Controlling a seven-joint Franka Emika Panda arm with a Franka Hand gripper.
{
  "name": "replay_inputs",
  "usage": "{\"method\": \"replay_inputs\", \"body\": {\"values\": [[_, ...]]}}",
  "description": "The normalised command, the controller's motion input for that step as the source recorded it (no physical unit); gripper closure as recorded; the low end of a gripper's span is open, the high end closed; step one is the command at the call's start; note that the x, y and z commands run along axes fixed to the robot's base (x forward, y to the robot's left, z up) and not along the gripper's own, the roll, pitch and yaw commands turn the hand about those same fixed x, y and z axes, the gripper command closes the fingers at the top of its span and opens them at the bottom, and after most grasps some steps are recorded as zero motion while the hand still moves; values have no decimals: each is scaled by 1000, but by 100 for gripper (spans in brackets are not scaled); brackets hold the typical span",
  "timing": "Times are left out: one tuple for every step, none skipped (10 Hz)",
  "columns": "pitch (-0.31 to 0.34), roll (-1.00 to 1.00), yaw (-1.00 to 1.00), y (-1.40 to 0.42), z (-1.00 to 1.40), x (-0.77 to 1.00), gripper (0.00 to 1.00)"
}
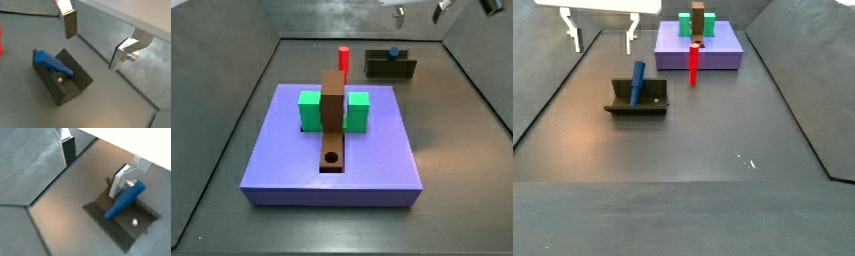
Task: Pick up the blue object. Move up. Place the blue object on the fixture. Regrasp the blue object. Move to above the board. Insert the blue object.
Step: Regrasp the blue object.
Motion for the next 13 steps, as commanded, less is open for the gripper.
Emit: {"method": "replay_inputs", "body": {"values": [[0,923,-197,-74,0,-434,0],[0,760,-231,-60,-69,-423,0],[0,677,-291,-3,-120,-400,0],[0,506,-280,-31,-220,-280,0],[0,517,-157,-177,-277,-211,0],[0,743,-146,-294,-189,-237,0],[0,549,-177,-366,-114,-234,0],[-11,363,0,-366,-134,-14,0],[0,151,0,-166,-263,3,0],[-54,71,14,-80,-414,9,0],[-74,14,137,-51,-443,0,0],[-54,0,209,-91,-400,0,0],[-23,0,211,-97,-320,9,0]]}}
